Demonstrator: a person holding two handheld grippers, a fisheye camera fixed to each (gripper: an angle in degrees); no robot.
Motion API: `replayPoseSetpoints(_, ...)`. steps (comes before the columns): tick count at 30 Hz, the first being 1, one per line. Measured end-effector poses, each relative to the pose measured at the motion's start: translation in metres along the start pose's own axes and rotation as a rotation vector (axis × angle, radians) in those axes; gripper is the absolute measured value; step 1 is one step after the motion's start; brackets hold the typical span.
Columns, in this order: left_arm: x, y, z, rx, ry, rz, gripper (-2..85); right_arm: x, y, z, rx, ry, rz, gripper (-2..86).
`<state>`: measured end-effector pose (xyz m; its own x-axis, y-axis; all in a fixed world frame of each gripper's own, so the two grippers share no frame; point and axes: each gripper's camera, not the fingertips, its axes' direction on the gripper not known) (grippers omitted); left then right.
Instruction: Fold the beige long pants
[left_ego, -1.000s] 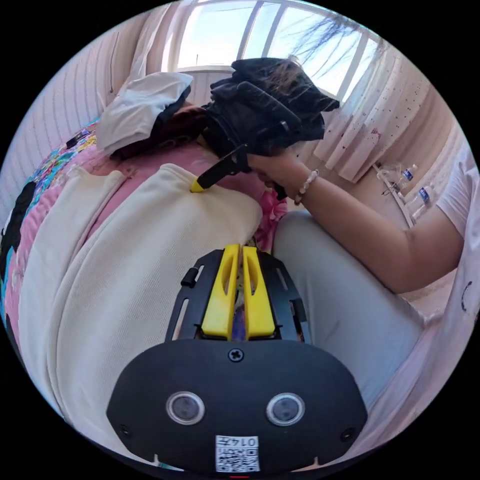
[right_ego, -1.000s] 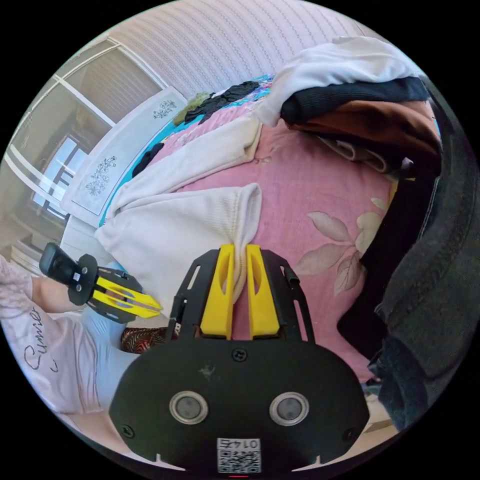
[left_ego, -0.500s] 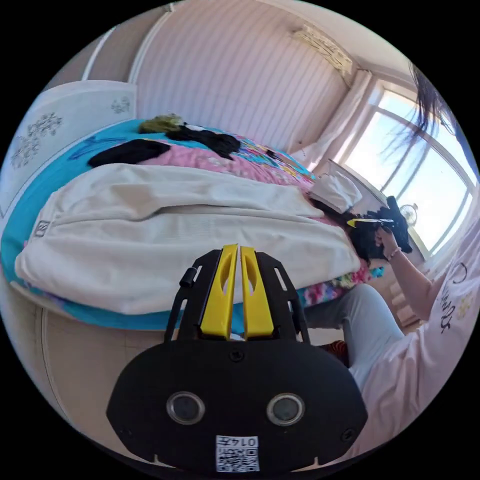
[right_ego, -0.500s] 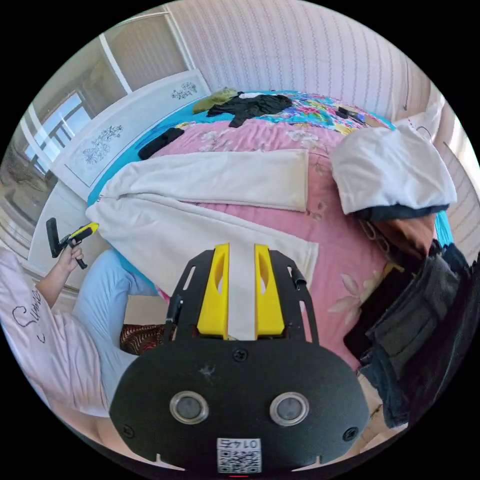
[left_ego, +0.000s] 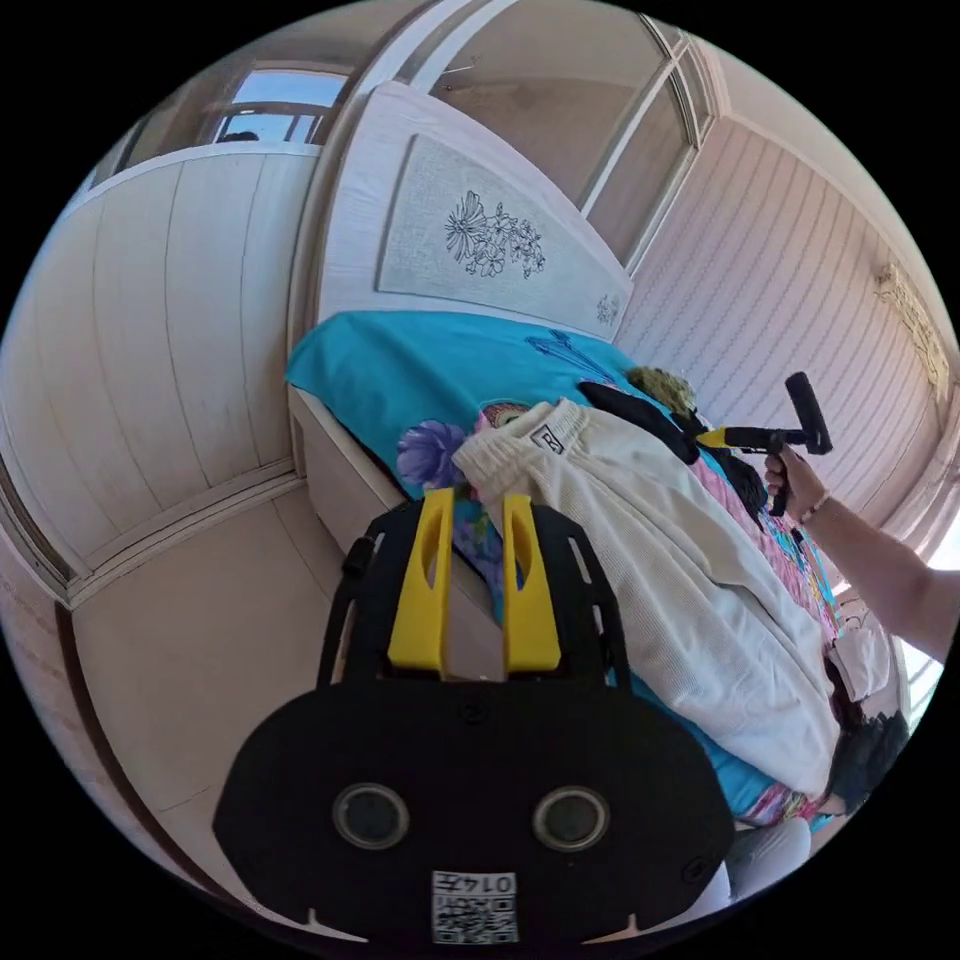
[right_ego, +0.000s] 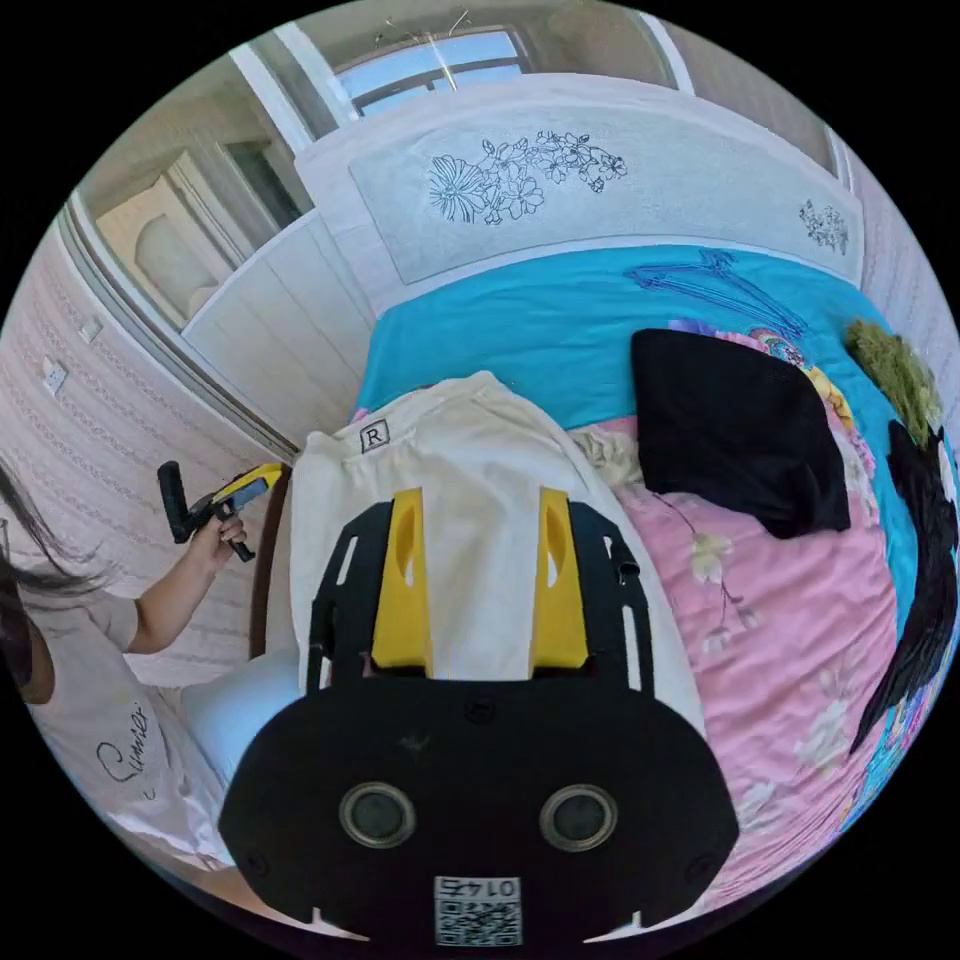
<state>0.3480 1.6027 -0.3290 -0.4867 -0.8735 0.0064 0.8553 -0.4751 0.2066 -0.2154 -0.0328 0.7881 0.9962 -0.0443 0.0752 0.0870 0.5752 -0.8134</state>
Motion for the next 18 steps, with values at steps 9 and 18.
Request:
replayPoseSetpoints(9,-0.066,-0.042,0.048,-0.040,0.248,-0.070,9.7,0.029,-0.098,0.121,-0.325,0.073,0.088,12.9)
replayPoseSetpoints(18,-0.079,-0.091,0.046,-0.079,0.138,0.044,4.3,0.020,-0.088,0.053,0.034,0.241,0.027,4.9)
